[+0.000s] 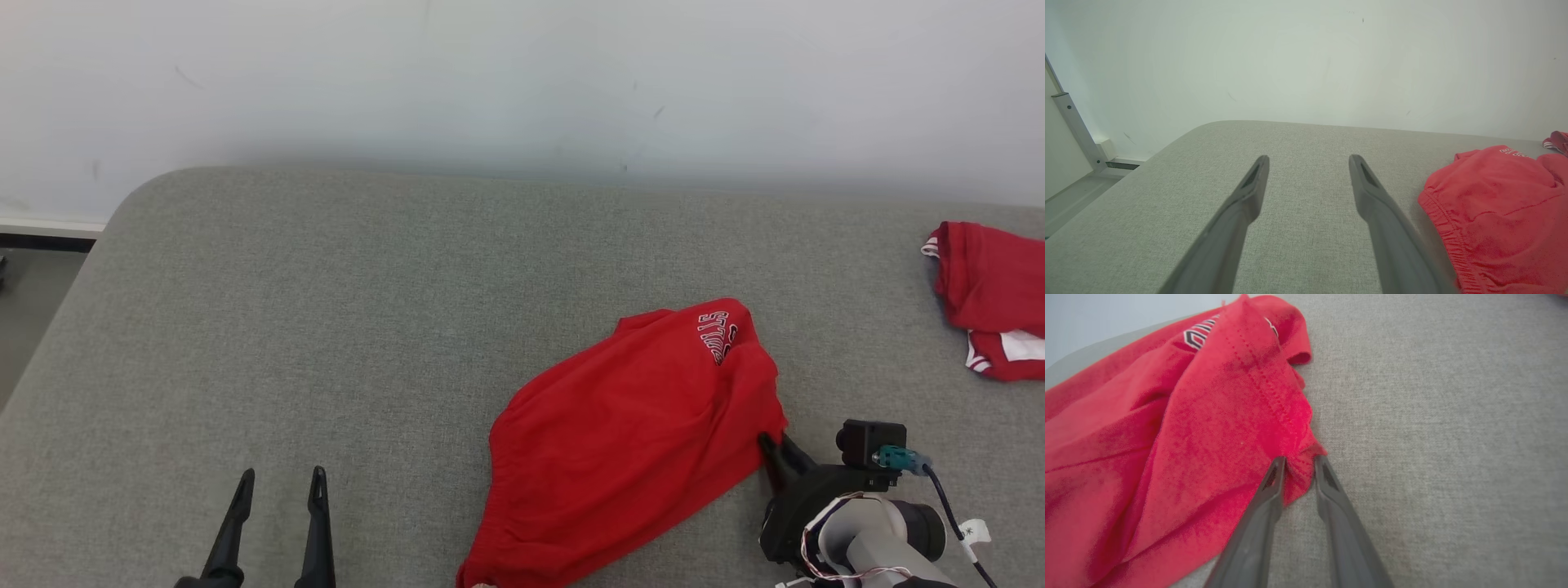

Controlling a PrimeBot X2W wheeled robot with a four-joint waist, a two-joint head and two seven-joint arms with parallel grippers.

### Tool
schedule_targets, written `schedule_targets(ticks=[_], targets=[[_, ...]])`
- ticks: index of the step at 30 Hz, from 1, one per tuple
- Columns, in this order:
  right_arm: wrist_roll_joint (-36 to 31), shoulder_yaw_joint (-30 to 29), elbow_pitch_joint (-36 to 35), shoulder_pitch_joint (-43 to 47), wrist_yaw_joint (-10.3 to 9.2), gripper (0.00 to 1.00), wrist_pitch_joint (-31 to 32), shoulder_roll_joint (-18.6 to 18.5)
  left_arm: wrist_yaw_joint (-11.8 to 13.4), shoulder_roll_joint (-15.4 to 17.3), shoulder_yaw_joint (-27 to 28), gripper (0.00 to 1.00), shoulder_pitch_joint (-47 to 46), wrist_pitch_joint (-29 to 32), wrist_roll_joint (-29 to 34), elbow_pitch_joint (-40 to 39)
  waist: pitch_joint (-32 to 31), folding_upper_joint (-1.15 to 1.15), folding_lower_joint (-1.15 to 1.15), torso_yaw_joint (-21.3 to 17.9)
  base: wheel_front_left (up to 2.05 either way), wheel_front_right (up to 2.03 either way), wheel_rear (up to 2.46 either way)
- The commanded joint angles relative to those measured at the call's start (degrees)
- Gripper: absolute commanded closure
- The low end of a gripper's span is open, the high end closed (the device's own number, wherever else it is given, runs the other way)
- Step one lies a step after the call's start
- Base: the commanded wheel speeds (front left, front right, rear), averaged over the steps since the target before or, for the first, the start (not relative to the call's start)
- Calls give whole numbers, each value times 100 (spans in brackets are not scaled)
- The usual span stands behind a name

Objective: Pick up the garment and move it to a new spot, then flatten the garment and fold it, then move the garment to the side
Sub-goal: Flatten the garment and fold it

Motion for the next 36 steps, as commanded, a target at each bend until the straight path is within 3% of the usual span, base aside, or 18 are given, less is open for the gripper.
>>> schedule_targets(ticks=[1, 6, 12, 20, 25, 29, 32, 36], targets=[[51, 60, -32, 35, -13, 100, -117, 25, 32, -5, 46, 0, 8, -17, -16, -9, -3, 0, 0, -20, 0, 0, 0], [156, 59, -407, 289, -13, 100, -371, -160, 63, -6, 112, 0, 103, -17, -53, 3, -83, 0, 0, -153, 0, 0, 0], [138, -195, -1326, 1132, -13, 100, -449, -626, 169, -6, 49, 0, 258, -17, -137, -61, -172, 0, 0, -358, 0, 0, 0], [3, -857, -2970, 2279, -13, 100, 151, -796, 180, -5, 72, 0, 246, -17, -144, -82, -136, 0, 0, -517, 0, 0, 0], [-376, -1388, -4273, 2638, -13, 100, 995, -521, 165, -5, -1, 0, 183, -17, -155, -38, -130, 0, 0, -473, 0, 0, 0], [-736, -1498, -4844, 2426, -12, 100, 1681, -235, 158, -6, -67, 0, 104, -17, -173, -7, -104, 0, 0, -325, 0, 0, 0], [-913, -1449, -4836, 2012, -12, 100, 2044, 6, 141, -5, -178, 0, 44, -17, -200, 31, -45, 0, 0, -159, 0, 0, 0], [-1104, -1366, -4187, 1319, -13, 100, 2206, 200, 113, -6, -333, 0, -120, -17, -252, 117, 34, 0, 0, 114, 0, 0, 0]])
